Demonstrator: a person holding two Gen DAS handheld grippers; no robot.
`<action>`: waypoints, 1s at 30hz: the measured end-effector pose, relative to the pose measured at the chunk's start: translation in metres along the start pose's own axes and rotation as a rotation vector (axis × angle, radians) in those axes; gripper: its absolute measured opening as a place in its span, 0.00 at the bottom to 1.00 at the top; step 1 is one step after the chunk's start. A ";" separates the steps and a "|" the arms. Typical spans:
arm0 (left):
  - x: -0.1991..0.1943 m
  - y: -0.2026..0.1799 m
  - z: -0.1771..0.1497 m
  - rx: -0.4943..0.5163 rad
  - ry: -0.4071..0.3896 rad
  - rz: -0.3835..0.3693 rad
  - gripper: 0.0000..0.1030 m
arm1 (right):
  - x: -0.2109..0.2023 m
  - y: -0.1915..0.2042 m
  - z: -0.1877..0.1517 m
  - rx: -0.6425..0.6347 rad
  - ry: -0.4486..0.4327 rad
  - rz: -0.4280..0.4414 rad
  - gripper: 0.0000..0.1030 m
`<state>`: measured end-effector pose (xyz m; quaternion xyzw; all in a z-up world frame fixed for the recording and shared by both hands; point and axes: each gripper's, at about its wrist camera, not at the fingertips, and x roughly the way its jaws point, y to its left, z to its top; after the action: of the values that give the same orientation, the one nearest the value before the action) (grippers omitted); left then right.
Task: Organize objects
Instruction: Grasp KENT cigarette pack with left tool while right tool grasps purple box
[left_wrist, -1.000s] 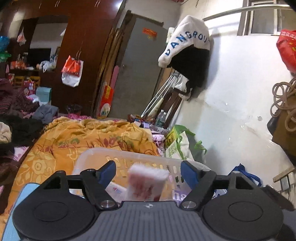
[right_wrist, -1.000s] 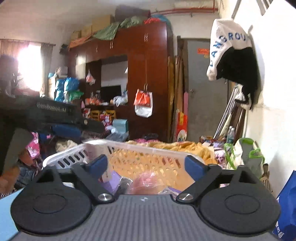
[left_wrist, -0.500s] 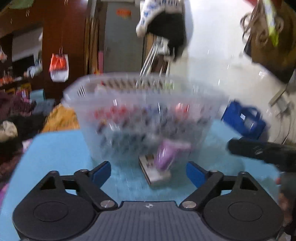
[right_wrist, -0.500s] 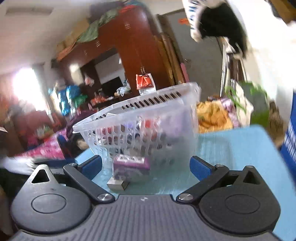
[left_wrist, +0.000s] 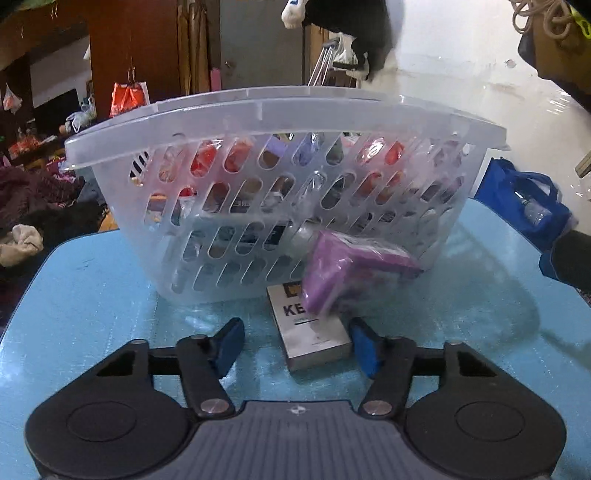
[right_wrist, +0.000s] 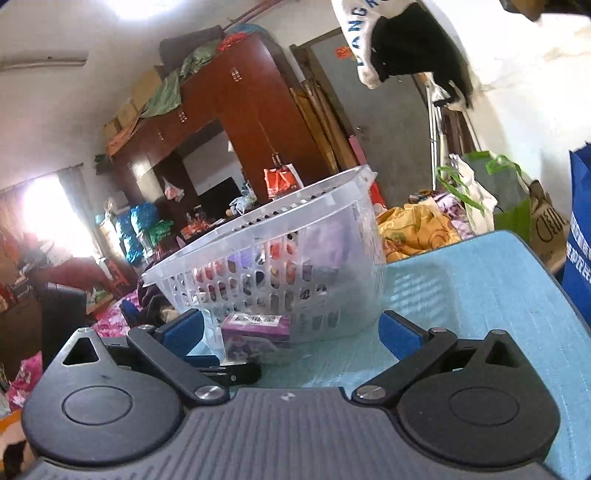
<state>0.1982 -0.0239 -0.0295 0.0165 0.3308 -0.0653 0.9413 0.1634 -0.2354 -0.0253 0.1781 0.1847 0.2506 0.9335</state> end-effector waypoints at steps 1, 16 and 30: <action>-0.003 0.000 -0.001 0.002 -0.005 -0.002 0.45 | 0.000 -0.001 0.000 0.005 0.004 0.003 1.00; -0.026 0.059 -0.021 -0.086 -0.045 -0.001 0.40 | 0.058 0.047 -0.014 -0.123 0.209 -0.031 1.00; -0.025 0.085 -0.024 -0.163 -0.067 -0.004 0.41 | 0.084 0.068 -0.021 -0.243 0.248 -0.078 0.65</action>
<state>0.1754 0.0649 -0.0339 -0.0633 0.3032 -0.0407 0.9500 0.1947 -0.1301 -0.0355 0.0246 0.2737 0.2546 0.9272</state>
